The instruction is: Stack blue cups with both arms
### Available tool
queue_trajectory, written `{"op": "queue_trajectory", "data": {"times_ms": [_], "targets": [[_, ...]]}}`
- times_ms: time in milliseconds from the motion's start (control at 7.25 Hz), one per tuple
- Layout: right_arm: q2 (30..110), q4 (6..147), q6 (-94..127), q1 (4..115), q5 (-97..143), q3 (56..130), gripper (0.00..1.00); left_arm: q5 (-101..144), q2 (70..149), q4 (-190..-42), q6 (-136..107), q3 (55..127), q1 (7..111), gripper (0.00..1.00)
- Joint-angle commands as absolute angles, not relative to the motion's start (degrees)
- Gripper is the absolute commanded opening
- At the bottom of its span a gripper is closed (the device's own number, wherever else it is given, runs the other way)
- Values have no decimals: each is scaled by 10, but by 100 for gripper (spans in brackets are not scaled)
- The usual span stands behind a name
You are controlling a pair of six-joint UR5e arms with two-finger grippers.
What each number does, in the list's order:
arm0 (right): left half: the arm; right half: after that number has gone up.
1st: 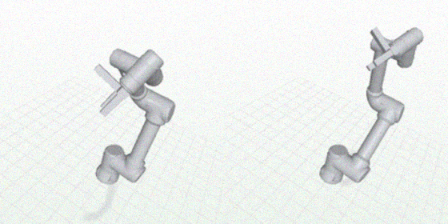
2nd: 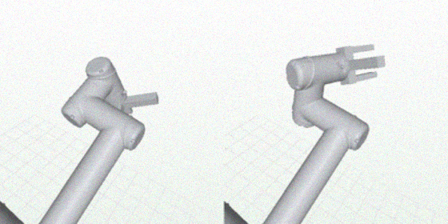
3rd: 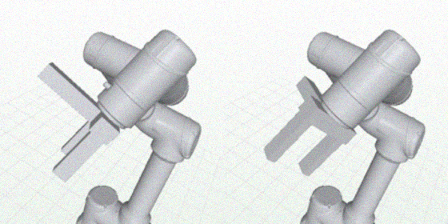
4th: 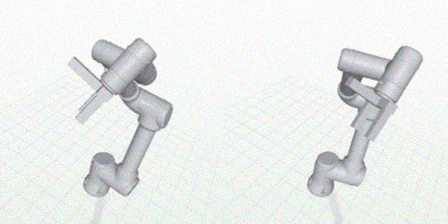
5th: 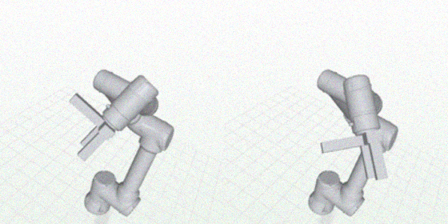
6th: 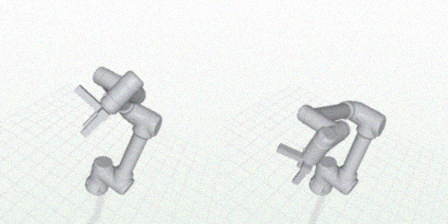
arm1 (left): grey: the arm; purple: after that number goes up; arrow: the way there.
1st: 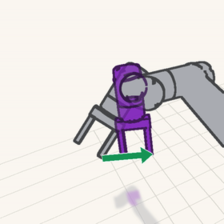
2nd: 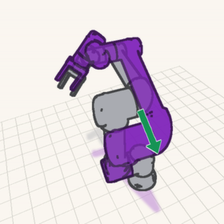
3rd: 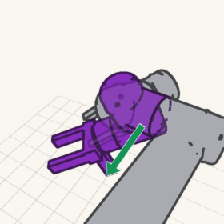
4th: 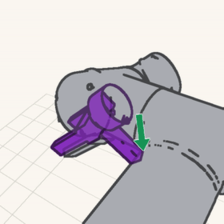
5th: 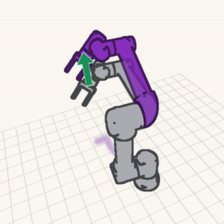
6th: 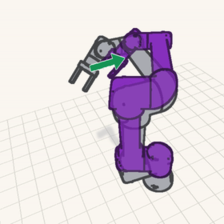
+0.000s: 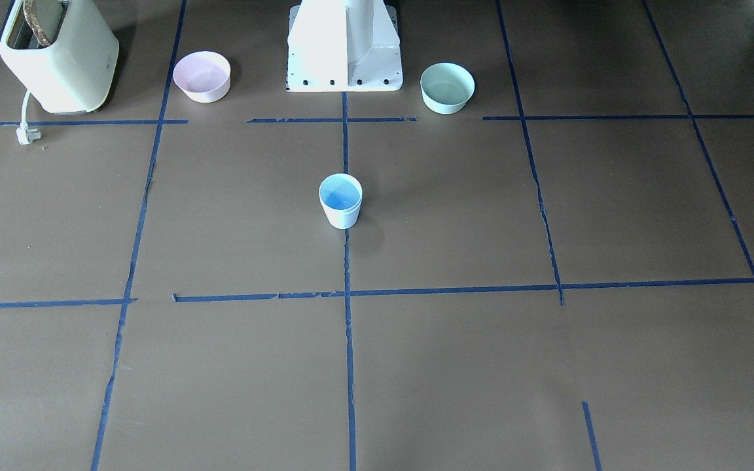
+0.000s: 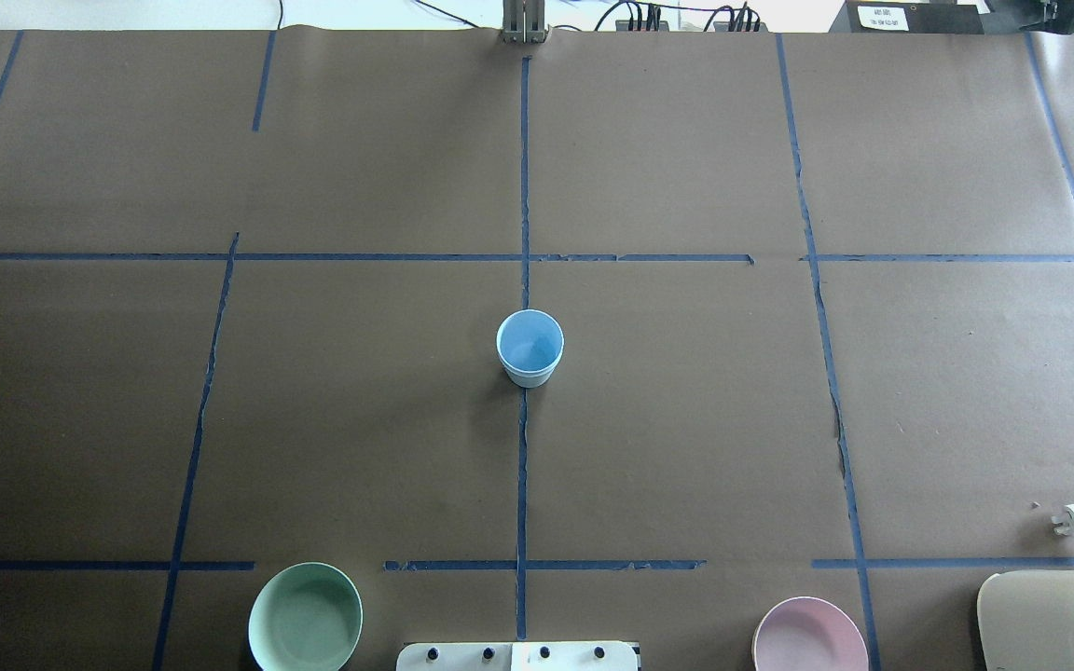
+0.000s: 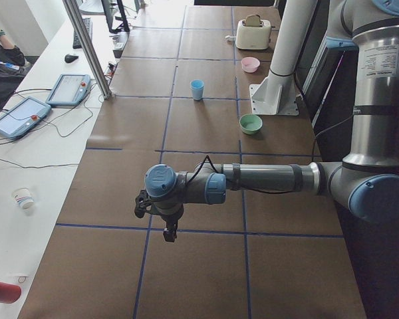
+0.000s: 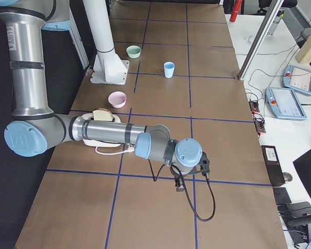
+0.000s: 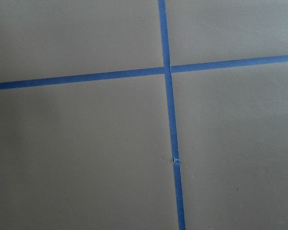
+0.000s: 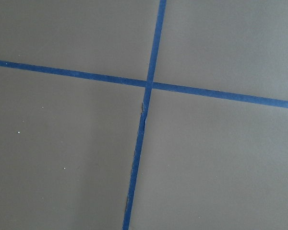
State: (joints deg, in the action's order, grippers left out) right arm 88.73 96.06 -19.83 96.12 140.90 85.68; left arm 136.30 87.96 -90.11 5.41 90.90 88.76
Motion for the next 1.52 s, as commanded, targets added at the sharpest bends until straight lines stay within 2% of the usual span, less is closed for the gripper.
{"op": "queue_trajectory", "data": {"times_ms": [0, 414, 1379], "targets": [[920, 889, -178, 965, 1407, 849, 100, 1364, 868, -904, 52, 910, 887, 100], [929, 826, -92, 964, 1386, 856, 100, 1364, 868, -906, 52, 910, 887, 100], [920, 858, -88, 965, 1385, 880, 100, 1359, 868, -906, 50, 916, 889, 100]]}}
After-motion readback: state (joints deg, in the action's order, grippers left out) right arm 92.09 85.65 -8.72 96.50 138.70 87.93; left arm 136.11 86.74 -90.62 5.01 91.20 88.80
